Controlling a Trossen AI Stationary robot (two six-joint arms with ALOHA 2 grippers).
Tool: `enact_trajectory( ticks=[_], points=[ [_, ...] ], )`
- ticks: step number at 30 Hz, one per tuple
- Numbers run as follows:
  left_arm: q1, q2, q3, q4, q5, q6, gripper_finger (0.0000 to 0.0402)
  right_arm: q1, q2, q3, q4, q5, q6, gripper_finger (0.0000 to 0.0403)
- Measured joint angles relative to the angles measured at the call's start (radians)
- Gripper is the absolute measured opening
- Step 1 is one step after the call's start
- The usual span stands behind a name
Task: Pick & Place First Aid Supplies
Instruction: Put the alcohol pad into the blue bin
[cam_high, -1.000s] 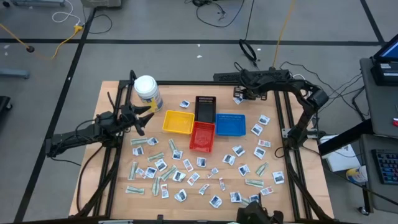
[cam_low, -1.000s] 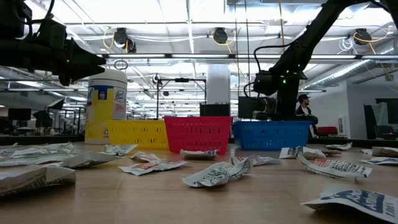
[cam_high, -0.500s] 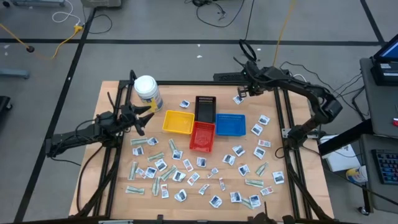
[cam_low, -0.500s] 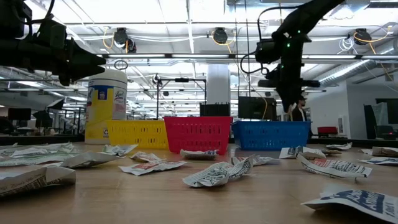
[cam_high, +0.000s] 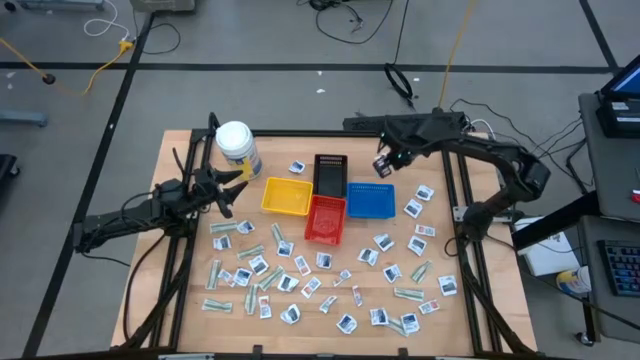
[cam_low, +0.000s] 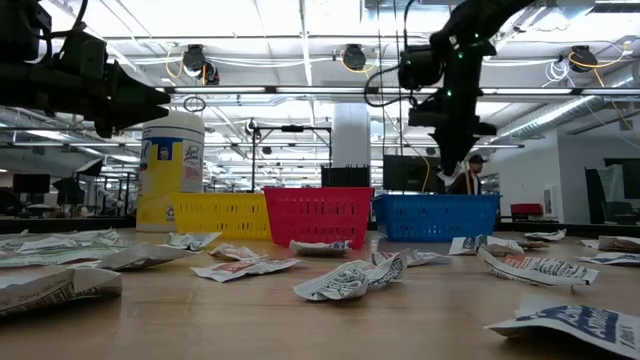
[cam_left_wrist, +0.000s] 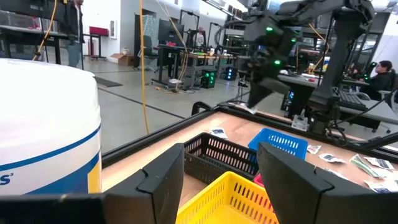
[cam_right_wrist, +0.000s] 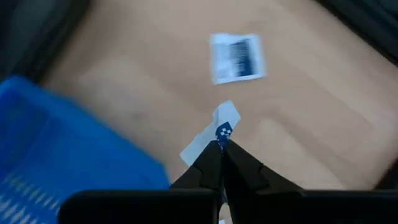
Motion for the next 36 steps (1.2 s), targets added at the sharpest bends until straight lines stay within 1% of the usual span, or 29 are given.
enact_trajectory(
  ticks=[4,8,10,14,17,24,30,36],
  points=[
    [0.0,0.0,0.0,0.0,0.0,0.0,0.0209,0.107,0.0,0.0,0.001,-0.046,-0.044,0.0],
    [0.0,0.0,0.0,0.0,0.0,0.0,0.0209,0.203,0.0,0.0,0.0,-0.064,-0.076,0.0],
    [0.0,0.0,0.0,0.0,0.0,0.0,0.0209,0.241,0.0,0.0,0.0,-0.079,-0.094,0.0],
    [0.0,0.0,0.0,0.0,0.0,0.0,0.0209,0.301,0.0,0.0,-0.002,-0.078,-0.109,0.0],
    [0.0,0.0,0.0,0.0,0.0,0.0,0.0209,0.318,-0.001,-0.015,0.036,-0.077,-0.109,0.0],
    [0.0,0.0,0.0,0.0,0.0,0.0,0.0209,0.357,0.015,-0.106,0.208,-0.075,-0.109,0.0003],
    [0.0,0.0,0.0,0.0,0.0,0.0,0.0209,0.36,0.015,-0.186,0.334,-0.07,-0.114,0.0004],
    [0.0,0.0,0.0,0.0,0.0,0.0,0.0209,0.359,0.015,-0.264,0.46,-0.067,-0.158,0.0005]
  ],
)
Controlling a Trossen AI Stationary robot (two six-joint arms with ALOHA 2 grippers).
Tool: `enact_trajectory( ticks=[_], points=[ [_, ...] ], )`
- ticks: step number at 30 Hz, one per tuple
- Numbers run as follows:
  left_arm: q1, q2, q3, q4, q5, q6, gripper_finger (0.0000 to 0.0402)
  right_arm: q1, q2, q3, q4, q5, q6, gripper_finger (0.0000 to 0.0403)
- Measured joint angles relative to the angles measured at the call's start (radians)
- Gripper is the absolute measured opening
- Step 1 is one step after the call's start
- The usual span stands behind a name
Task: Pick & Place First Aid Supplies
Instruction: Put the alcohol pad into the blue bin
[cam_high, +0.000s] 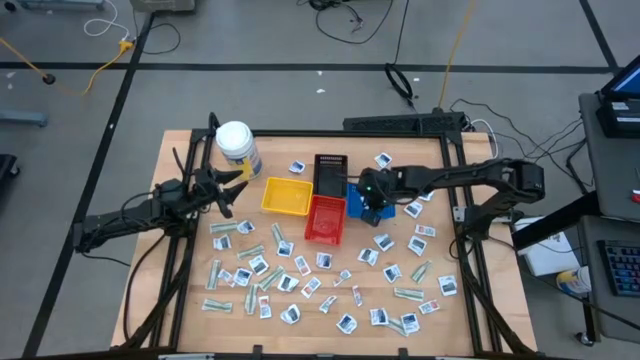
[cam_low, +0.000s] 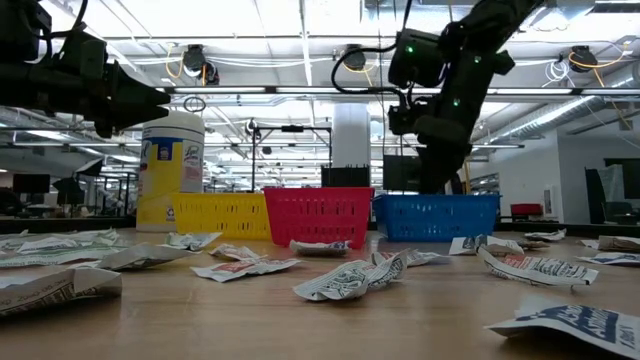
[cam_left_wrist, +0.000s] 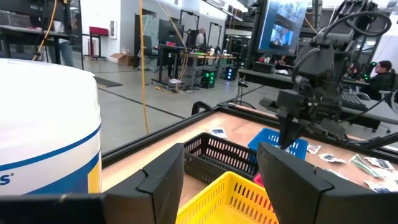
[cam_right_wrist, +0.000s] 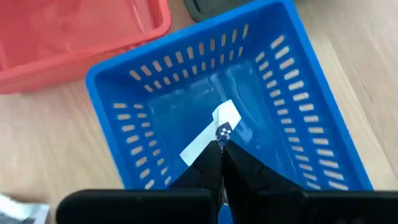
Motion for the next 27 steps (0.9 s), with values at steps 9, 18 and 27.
enact_trajectory(
  ticks=[9,18,27],
  points=[
    [0.0,0.0,0.0,0.0,0.0,0.0,0.0209,0.0,0.0,-0.013,0.014,-0.001,-0.047,0.0071],
    [0.0,0.0,0.0,0.0,0.0,0.0,0.0209,-0.008,0.0,0.025,-0.034,0.043,-0.071,0.0189],
    [0.0,0.0,0.0,0.0,0.0,0.0,0.0209,-0.065,0.0,0.19,-0.231,0.042,-0.162,0.0185]
  ],
)
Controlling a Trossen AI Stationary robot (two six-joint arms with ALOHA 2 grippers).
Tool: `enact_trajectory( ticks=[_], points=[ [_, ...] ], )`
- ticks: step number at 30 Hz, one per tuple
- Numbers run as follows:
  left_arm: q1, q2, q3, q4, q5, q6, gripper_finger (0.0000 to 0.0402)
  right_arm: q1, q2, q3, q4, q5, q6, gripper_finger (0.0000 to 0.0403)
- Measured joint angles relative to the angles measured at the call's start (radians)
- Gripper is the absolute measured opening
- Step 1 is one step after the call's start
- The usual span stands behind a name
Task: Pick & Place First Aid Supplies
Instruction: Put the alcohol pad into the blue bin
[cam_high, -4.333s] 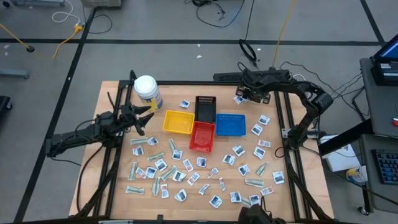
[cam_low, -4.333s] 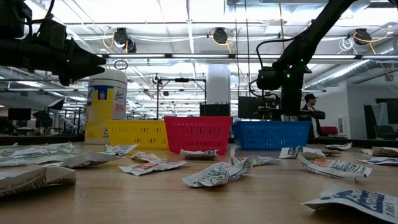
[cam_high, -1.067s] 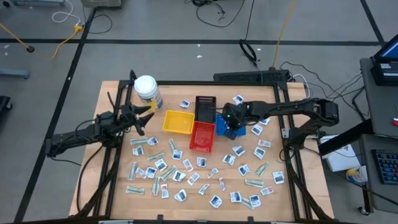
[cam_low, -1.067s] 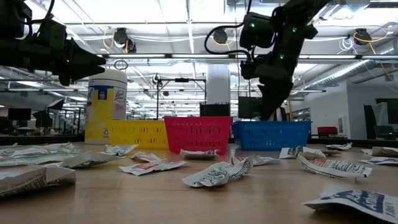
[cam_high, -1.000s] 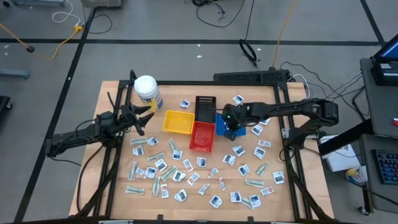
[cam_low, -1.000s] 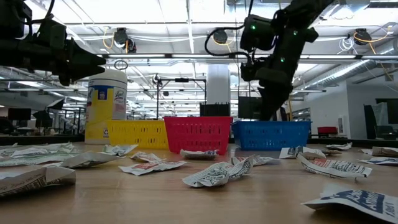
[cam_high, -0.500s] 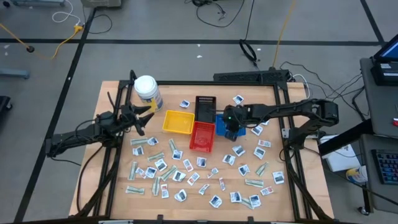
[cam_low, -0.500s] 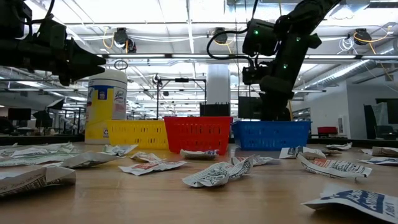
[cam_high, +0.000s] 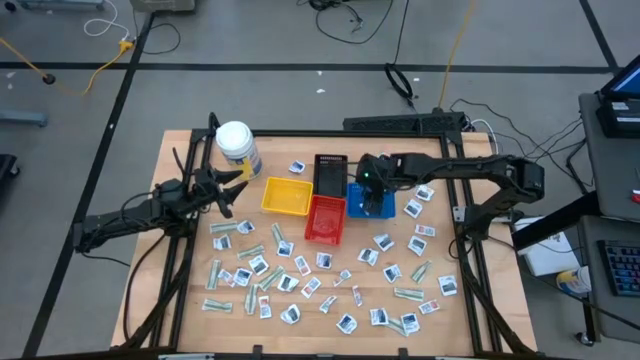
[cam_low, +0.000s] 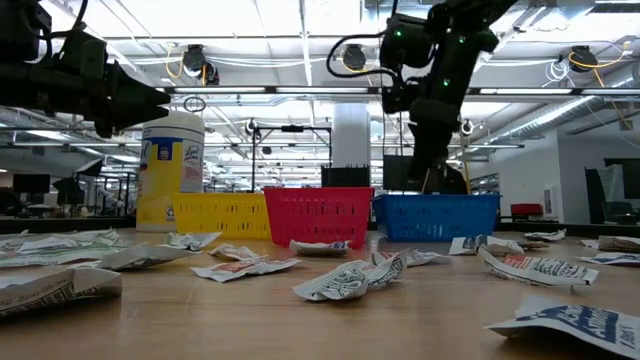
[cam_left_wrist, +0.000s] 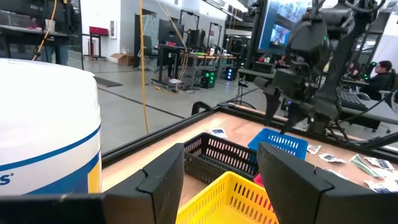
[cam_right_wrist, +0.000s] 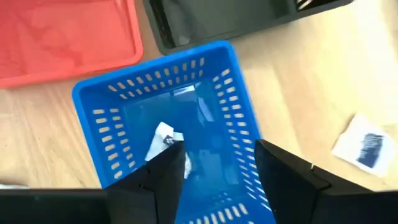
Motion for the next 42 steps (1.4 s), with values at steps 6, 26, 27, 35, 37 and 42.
enact_trajectory(
  ticks=[6,26,27,35,37,42],
  points=[
    [0.0,0.0,0.0,0.0,0.0,0.0,0.0209,-0.043,0.0,0.091,-0.088,-0.001,-0.039,0.0178],
    [0.0,0.0,0.0,0.0,0.0,0.0,0.0209,-0.412,0.0,0.098,0.006,0.006,-0.066,0.0176],
    [0.0,0.0,0.0,0.0,0.0,0.0,0.0209,-0.432,0.0,0.098,0.015,0.006,-0.071,0.0176],
    [0.0,0.0,0.0,0.0,0.0,0.0,0.0209,-0.533,0.057,0.1,0.063,-0.024,-0.083,0.0176],
    [0.0,0.0,0.0,0.0,0.0,0.0,0.0209,-0.538,0.093,0.098,0.061,-0.045,-0.07,0.0176],
    [0.0,0.0,0.0,0.0,0.0,0.0,0.0209,-0.538,0.175,0.098,0.062,-0.054,-0.033,0.0176]
  ],
)
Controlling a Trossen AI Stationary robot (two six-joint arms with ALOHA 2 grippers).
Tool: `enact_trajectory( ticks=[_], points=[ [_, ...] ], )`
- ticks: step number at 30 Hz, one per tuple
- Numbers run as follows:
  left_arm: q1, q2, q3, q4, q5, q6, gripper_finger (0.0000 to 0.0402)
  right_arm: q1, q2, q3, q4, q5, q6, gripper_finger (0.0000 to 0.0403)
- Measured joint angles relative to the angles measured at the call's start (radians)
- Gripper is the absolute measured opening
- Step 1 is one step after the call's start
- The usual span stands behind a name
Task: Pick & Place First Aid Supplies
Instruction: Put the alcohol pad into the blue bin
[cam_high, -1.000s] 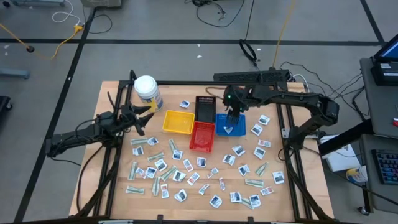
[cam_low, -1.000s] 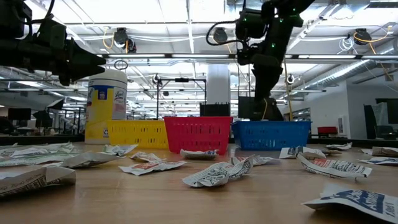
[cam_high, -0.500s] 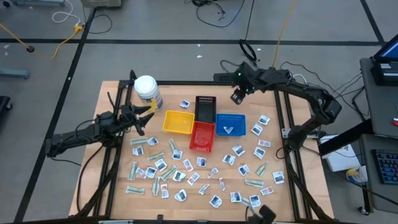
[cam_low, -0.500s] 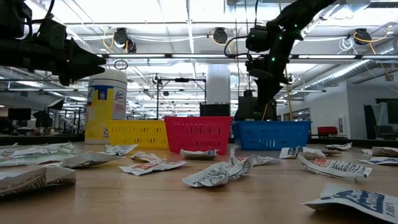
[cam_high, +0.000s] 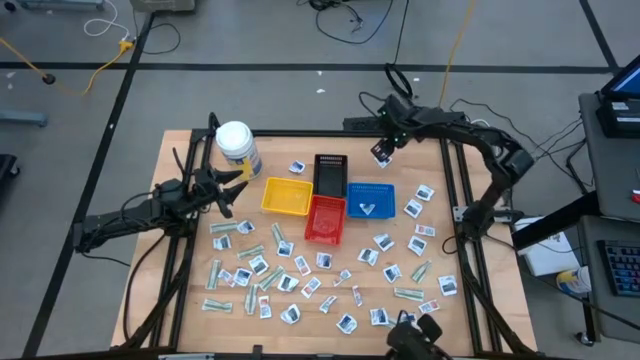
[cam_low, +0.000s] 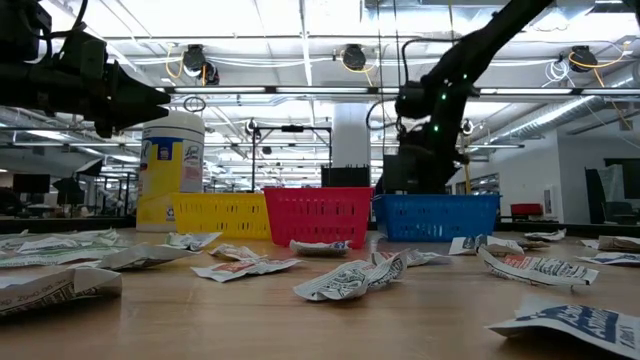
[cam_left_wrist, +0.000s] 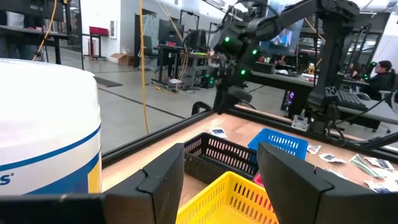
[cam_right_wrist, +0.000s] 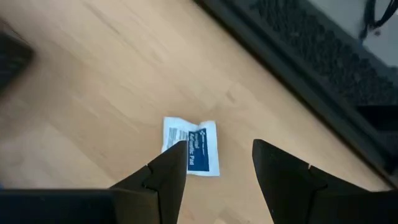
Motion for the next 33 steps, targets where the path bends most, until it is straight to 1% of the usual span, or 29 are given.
enact_trajectory(
  ticks=[7,10,17,20,24,31,33],
  points=[
    [0.0,0.0,0.0,0.0,0.0,0.0,0.0209,0.008,0.096,0.0,0.005,-0.003,0.017,0.0176],
    [0.0,0.0,0.0,0.0,0.0,0.0,0.0209,0.015,0.128,0.0,0.004,-0.027,0.025,0.0176],
    [0.0,0.0,0.0,0.0,0.0,0.0,0.0209,0.024,0.177,0.0,0.012,-0.026,0.024,0.0175],
    [0.0,0.0,0.0,0.0,0.0,0.0,0.0209,0.028,0.182,0.002,0.01,-0.025,0.022,0.0168],
    [0.0,0.0,0.0,0.0,0.0,0.0,0.0209,0.028,0.183,0.002,0.01,-0.027,0.022,0.0135],
    [0.0,0.0,0.0,0.0,0.0,0.0,0.0209,0.029,0.183,0.002,0.006,-0.027,0.019,0.003],
    [0.0,0.0,0.0,0.0,0.0,0.0,0.0209,0.029,0.183,0.002,0.006,-0.026,0.012,0.0009]
  ],
)
